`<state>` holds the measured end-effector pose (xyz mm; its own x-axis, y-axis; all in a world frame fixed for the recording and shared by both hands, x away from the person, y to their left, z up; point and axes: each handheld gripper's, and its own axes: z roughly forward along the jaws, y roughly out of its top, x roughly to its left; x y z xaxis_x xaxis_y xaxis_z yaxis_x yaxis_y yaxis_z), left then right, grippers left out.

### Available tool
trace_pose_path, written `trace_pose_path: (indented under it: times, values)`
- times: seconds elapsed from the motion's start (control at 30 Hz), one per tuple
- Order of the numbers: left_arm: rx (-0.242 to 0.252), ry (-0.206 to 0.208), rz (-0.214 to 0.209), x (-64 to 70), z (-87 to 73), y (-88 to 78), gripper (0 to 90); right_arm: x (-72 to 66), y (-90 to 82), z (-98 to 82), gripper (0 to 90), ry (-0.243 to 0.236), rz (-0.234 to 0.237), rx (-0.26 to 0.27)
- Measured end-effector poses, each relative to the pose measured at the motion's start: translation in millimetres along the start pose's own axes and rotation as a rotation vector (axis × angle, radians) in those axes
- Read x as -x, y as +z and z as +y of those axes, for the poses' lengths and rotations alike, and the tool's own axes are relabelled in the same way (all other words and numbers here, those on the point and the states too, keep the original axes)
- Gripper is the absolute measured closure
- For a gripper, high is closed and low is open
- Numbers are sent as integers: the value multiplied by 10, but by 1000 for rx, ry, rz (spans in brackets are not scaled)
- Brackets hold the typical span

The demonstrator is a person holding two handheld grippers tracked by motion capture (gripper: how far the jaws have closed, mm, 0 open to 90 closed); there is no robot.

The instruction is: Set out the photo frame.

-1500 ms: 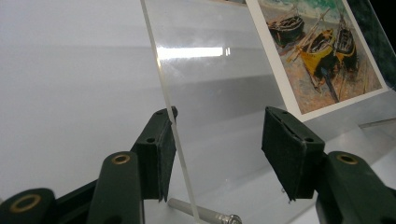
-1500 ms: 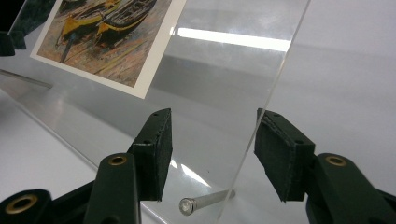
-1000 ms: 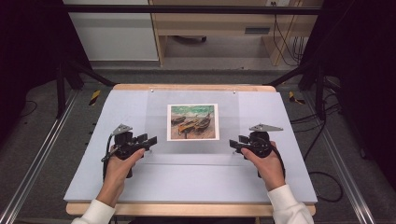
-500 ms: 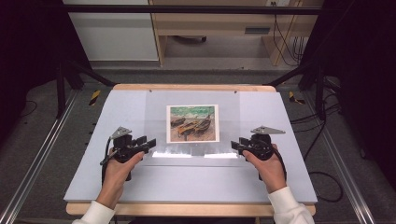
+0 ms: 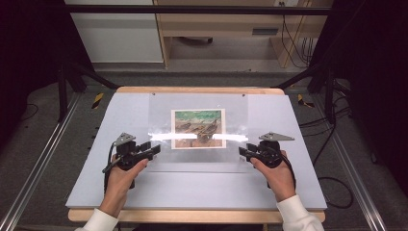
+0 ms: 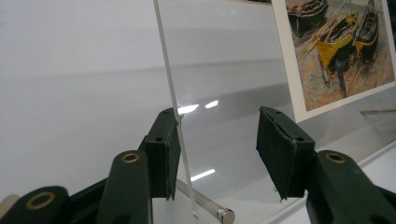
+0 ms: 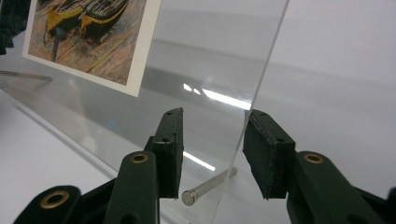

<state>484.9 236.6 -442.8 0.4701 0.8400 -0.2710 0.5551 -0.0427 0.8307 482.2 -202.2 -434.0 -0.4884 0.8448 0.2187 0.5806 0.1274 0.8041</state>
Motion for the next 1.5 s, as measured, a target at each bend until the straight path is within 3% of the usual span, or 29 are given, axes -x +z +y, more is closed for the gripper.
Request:
trace_pose_path:
  times: [0.9, 1.5]
  values:
    - [0, 35, 26, 70, -79, -82, 525, -36, -81, -96, 649, -21, -3, 0]
    - [2, 32, 31, 100, -145, -137, 561, -65, -135, -171, 695, -38, -9, -1]
